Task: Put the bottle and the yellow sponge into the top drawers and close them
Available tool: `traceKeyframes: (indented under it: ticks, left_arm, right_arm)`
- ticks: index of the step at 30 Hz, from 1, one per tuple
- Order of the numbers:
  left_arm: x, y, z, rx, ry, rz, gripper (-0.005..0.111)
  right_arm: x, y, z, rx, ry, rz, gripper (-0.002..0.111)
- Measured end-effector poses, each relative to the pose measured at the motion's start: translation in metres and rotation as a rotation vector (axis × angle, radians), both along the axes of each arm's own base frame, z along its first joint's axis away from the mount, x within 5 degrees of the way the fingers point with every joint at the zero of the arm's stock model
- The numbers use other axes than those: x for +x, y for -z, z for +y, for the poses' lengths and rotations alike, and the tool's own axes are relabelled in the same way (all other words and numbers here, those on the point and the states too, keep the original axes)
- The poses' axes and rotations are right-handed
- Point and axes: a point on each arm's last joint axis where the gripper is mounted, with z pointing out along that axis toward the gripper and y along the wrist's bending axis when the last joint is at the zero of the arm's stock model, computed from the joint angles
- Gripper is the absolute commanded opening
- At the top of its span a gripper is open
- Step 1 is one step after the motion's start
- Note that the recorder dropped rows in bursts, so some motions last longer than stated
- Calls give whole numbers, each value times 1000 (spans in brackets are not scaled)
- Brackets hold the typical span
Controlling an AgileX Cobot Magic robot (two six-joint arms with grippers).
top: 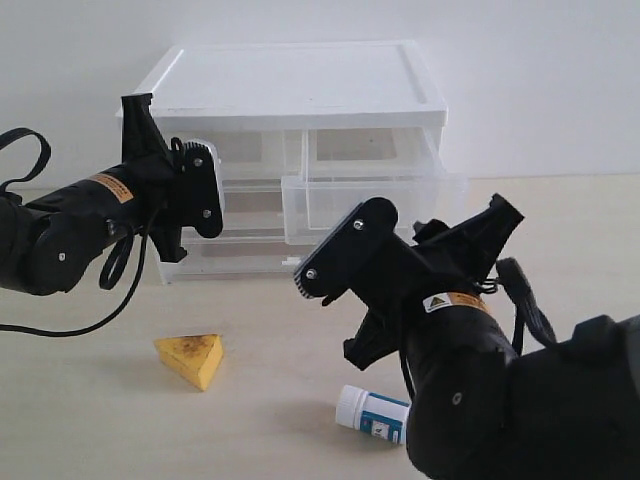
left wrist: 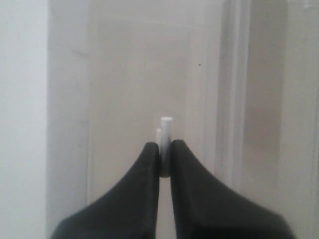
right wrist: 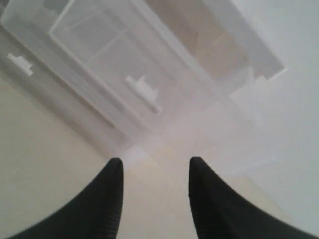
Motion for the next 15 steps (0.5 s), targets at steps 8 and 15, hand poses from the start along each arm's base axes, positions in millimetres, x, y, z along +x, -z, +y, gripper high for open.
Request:
traceKeyframes:
  ticks: [8,15]
  left_arm:
    - [0,0,0,-3,-1,1,4]
    - [0,0,0,-18,-4,6,4]
  right_arm:
    - [-16,-11,0,234,-40,261,38]
    - [-36,-51,-13,393,-108,355,38]
